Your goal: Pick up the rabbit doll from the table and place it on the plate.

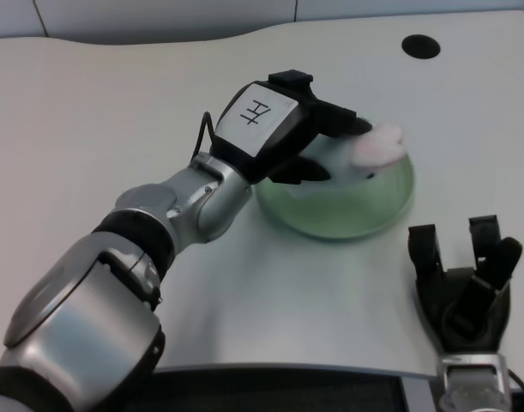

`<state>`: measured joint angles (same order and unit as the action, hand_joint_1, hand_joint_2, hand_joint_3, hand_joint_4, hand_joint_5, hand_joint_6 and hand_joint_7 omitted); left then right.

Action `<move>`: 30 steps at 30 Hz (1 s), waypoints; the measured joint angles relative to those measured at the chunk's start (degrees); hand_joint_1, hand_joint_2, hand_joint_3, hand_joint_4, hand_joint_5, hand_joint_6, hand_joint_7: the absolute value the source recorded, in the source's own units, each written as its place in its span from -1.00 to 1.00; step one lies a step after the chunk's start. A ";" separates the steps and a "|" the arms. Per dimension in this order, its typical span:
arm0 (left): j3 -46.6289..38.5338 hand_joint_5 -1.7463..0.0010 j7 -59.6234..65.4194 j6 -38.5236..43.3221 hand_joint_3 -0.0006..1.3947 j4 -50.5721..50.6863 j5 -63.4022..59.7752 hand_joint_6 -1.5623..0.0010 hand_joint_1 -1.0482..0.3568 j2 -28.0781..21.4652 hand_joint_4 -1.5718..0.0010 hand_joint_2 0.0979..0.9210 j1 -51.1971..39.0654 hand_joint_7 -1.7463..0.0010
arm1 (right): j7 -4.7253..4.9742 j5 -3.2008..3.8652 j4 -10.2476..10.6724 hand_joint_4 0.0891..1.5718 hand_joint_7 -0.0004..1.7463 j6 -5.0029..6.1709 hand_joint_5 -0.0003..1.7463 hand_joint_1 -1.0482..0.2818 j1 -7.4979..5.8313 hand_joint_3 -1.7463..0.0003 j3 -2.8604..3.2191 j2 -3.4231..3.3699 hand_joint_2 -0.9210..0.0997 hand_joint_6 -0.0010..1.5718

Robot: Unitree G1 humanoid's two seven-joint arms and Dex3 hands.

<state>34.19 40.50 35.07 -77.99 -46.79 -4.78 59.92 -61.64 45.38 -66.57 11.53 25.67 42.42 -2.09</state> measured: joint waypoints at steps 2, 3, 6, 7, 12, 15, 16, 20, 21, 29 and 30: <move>0.43 0.45 -0.65 -2.24 -1.00 -0.11 -0.16 0.22 -0.17 0.07 0.55 0.89 -0.03 1.00 | -0.47 0.00 0.23 -0.07 0.96 0.00 1.00 -0.30 -0.16 0.77 0.01 -0.10 -1.00 -0.25; 0.61 0.51 -0.90 -3.18 -1.00 -0.11 -0.22 0.26 -0.18 0.10 0.61 0.86 -0.05 1.00 | -0.57 0.00 0.35 -0.08 0.96 0.00 1.00 -0.31 -0.23 0.77 0.01 -0.14 -1.00 -0.24; 0.77 0.59 -1.69 -4.88 -0.99 -0.11 -0.28 0.33 -0.23 0.13 0.68 0.86 -0.08 1.00 | -0.57 -0.03 0.65 -0.09 0.95 0.05 1.00 -0.30 -0.38 0.76 0.01 -0.24 -1.00 -0.25; 0.77 0.60 -1.94 -5.17 -0.99 -0.11 -0.27 0.35 -0.24 0.14 0.69 0.87 -0.12 1.00 | -0.57 -0.03 0.78 -0.09 0.95 0.07 1.00 -0.30 -0.43 0.76 0.01 -0.29 -1.00 -0.25; 0.75 0.68 -3.06 -5.43 -0.98 -0.10 -0.12 0.43 -0.37 0.12 0.72 0.96 -0.42 1.00 | -0.57 0.01 1.02 -0.09 0.94 0.05 1.00 -0.30 -0.56 0.78 0.02 -0.41 -1.00 -0.24; 0.74 0.71 -3.43 -5.54 -0.98 -0.10 -0.06 0.48 -0.43 0.11 0.73 1.00 -0.65 1.00 | -0.61 0.01 1.04 -0.08 0.93 -0.13 1.00 -0.30 -0.56 0.77 0.03 -0.41 -1.00 -0.24; 0.73 0.71 -3.47 -5.57 -0.98 -0.10 -0.06 0.48 -0.43 0.11 0.73 1.00 -0.78 1.00 | -0.64 0.01 1.04 -0.08 0.92 -0.19 1.00 -0.30 -0.56 0.77 0.04 -0.40 -1.00 -0.24; 0.51 0.74 -3.90 -5.58 -0.90 -0.08 0.12 0.52 -0.51 0.10 0.74 1.00 -1.03 1.00 | -0.69 -0.01 1.05 -0.08 0.97 -0.24 1.00 -0.31 -0.57 0.78 0.04 -0.40 -1.00 -0.26; 0.32 0.75 -4.17 -5.50 -0.86 -0.08 0.22 0.54 -0.55 0.09 0.74 1.00 -1.12 0.99 | -0.69 -0.02 1.03 -0.08 0.96 -0.25 1.00 -0.30 -0.57 0.78 0.04 -0.39 -1.00 -0.27; -2.77 0.80 -7.57 -4.24 -0.65 -0.03 3.64 0.66 -0.69 0.02 0.77 1.00 -1.87 1.00 | -0.68 -0.08 0.90 -0.08 0.96 -0.52 1.00 -0.29 -0.55 0.77 -0.10 -0.24 -1.00 -0.26; -2.83 0.80 -7.73 -4.22 -0.65 -0.03 3.70 0.66 -0.69 0.02 0.77 1.00 -1.95 1.00 | -0.68 -0.08 0.89 -0.08 0.96 -0.52 1.00 -0.29 -0.55 0.77 -0.11 -0.24 -1.00 -0.26</move>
<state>31.36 32.77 30.85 -78.02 -43.08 -4.77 57.96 -62.33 45.30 -65.68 11.02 25.13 42.32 -2.33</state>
